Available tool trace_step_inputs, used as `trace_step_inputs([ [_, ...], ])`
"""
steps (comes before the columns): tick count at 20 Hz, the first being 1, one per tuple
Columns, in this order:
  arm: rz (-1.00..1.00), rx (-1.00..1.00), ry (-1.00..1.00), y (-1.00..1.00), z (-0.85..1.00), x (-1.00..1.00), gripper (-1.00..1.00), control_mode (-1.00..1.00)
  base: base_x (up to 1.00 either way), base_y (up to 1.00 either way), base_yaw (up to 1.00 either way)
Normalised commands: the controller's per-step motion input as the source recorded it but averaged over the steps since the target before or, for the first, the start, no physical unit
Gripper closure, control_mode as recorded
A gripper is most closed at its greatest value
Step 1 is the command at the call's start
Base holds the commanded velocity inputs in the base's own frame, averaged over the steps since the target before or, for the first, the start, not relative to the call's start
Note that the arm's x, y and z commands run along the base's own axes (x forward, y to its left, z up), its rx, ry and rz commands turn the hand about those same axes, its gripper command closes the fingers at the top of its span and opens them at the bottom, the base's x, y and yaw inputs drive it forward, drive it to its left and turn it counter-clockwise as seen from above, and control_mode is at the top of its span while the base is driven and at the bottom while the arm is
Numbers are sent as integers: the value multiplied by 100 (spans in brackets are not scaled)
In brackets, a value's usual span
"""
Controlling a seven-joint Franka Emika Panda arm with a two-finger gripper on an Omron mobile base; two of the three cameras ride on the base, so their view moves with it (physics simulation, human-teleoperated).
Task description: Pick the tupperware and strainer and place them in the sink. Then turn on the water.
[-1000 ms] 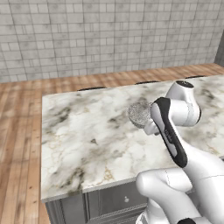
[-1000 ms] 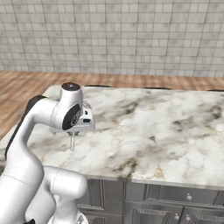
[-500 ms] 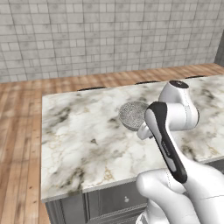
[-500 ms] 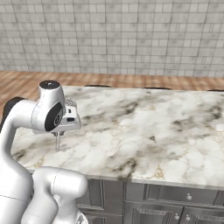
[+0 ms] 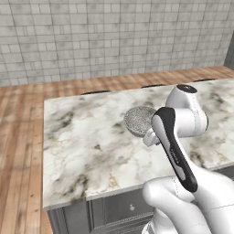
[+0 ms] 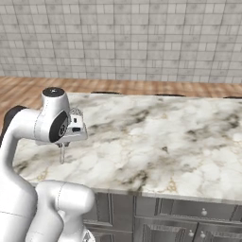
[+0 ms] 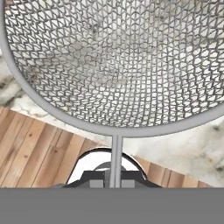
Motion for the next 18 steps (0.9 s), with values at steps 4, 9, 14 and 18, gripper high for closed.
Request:
trace_step_inputs([
  [4,0,0,0,0,0,0,100,100,-93,27,11],
  [9,0,0,0,0,0,0,100,100,-62,80,41],
  [14,0,0,0,0,0,0,100,100,-6,100,72],
  [18,0,0,0,0,0,0,100,100,0,93,81],
])
